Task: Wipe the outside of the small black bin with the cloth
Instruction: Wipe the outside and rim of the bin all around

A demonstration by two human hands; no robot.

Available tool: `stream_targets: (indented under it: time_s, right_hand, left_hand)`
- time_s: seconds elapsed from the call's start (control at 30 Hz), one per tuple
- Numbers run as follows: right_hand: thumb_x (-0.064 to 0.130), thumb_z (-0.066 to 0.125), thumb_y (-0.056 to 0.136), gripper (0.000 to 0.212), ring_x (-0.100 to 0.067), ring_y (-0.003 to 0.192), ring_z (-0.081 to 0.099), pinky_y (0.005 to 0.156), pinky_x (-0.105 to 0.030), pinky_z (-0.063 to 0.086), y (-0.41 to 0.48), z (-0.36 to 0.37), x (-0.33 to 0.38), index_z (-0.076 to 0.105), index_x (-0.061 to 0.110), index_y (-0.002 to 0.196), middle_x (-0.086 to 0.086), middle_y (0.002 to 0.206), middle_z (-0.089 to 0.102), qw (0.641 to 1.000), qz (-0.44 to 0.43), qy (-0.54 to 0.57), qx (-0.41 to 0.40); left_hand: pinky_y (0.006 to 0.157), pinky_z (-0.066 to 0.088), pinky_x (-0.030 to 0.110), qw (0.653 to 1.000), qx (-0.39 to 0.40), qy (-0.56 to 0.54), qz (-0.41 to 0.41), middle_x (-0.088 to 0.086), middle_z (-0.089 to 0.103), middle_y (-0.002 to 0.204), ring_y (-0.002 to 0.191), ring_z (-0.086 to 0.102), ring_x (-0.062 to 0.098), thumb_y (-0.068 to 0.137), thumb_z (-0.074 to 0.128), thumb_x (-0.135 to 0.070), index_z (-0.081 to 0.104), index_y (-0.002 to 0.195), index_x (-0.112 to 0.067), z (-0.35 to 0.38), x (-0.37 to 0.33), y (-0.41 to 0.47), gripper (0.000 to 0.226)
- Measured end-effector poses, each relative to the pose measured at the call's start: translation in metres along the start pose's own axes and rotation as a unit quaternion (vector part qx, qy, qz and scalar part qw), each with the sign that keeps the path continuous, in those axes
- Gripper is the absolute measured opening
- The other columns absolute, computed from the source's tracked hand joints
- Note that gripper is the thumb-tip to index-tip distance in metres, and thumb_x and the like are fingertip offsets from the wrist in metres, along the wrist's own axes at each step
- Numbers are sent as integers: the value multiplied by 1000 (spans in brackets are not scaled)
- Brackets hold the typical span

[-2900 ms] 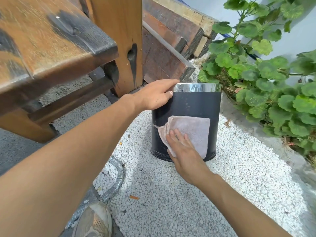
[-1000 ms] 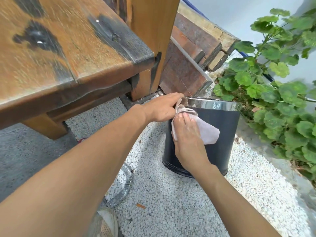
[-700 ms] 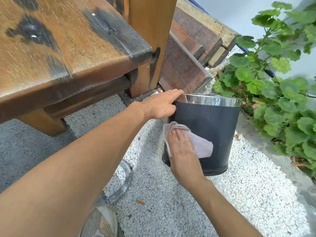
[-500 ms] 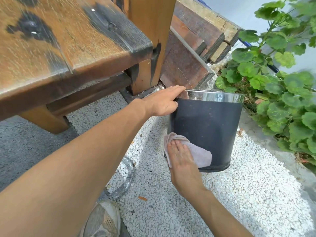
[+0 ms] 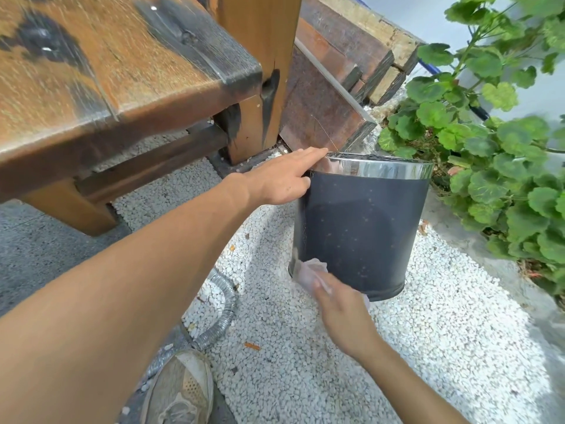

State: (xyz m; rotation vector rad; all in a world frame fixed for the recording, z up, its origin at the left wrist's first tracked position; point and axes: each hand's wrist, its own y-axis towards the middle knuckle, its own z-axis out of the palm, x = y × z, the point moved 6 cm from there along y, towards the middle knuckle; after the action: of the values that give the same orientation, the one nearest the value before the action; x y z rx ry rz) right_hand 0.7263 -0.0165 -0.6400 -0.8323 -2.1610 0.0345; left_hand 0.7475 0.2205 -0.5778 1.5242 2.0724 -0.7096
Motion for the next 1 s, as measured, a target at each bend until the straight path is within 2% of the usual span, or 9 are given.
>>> stream_targets:
  time_s: [0.13,0.2,0.3,0.47,0.57,0.63,0.77,0.87,1.0]
  right_hand:
    - [34,45,108,32,-18,111,70,93,-41,56,16,-49,5,74,26,118,2,111,77,946,118,299,-36]
    - [23,41,109,36,-22,116,69,98,-42,54,24,-79,25,74,13,118,-7,119,75,912,63,404,-43]
    - [18,43,107,35,-12,104,71,89,-31,52,33,-136,56,77,9,102,-1,106,78,877,-6,447,-177]
    - [26,44,105,29,6,91,59,82,-20,43,40,-164,122,61,17,127,7,102,68,898,-183,-1,-400]
    - [2,48,97,50,-33,130,51,110,-41,34,76,-100,128,43,2,147,-19,138,57,914,-223,-234,-246]
    - [0,49,91,65,-38,145,35,122,-48,21,94,-66,111,30,-1,153,-22,153,42,899,-183,-350,-187]
    - [0,43,88,70,-37,152,21,126,-43,9,105,-46,95,22,-6,155,-25,161,29,870,-184,-414,-194]
    - [1,36,93,62,-40,152,21,126,-45,10,108,-40,92,23,-9,153,-29,160,28,848,-200,-448,-199]
    - [5,31,97,59,-40,152,21,124,-44,9,110,-39,96,22,-9,154,-29,160,27,830,-209,-476,-200]
  left_hand:
    - [116,4,23,1000,4,-10,-2,-2,12,167,153,9,14,90,40,-5,13,159,-22,0,-1,-1,76]
    - [121,6,28,1000,10,-6,-10,-1,11,167,153,8,15,87,40,-3,12,159,-22,1,0,-2,80]
    - [124,8,32,1000,16,-6,-10,2,12,167,153,10,17,83,41,1,14,159,-20,2,-2,-5,83]
    - [119,16,29,1000,9,-18,-1,3,28,162,149,24,20,77,40,1,25,156,-21,-6,-7,-9,83]
    - [103,35,29,1000,14,-10,-16,9,46,151,135,43,28,76,42,-1,34,152,-23,-11,-7,-9,80]
    - [86,38,29,1000,12,-1,-21,14,55,139,122,52,32,73,41,-10,40,146,-23,-12,-9,-9,74]
    - [86,34,23,1000,-5,-22,-5,4,58,139,124,52,26,63,34,-23,42,146,-28,-16,-11,-12,83]
    - [73,40,25,1000,7,-9,-13,-3,66,105,109,58,27,62,33,-21,54,119,-20,-19,-9,-11,60]
    - [85,49,43,999,-1,19,-30,13,66,111,104,60,35,61,33,-20,54,118,-7,-23,-6,-8,62]
